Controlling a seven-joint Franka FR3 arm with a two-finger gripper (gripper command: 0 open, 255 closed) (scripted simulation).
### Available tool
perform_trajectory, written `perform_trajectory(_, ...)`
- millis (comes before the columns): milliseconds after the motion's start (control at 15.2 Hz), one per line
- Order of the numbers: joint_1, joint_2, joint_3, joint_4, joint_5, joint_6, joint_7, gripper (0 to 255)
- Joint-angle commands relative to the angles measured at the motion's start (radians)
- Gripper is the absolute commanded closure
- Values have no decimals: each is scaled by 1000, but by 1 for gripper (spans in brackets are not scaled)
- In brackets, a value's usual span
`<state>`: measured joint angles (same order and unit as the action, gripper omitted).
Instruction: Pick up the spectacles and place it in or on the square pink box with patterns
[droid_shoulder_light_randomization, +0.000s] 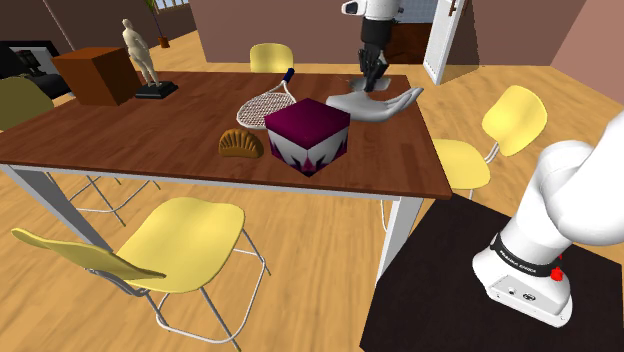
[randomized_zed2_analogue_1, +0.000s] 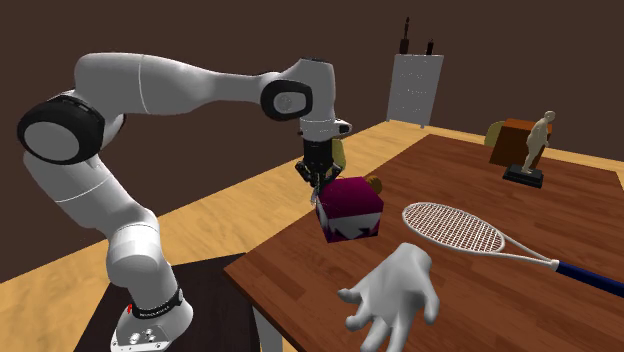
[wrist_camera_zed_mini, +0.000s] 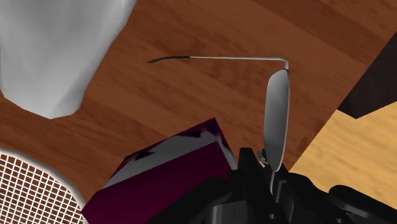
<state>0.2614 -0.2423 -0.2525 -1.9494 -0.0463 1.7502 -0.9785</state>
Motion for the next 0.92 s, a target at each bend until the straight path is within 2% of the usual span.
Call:
perform_trajectory(0, 14, 49, 14, 48, 14, 0, 24, 255)
perform_trajectory(396, 55, 229, 55, 240, 54, -17, 96, 255)
perform_trajectory(726, 82, 399, 83, 449, 81, -58, 151, 255)
perform_trajectory(858, 85, 412, 85, 453, 83, -48, 155, 255)
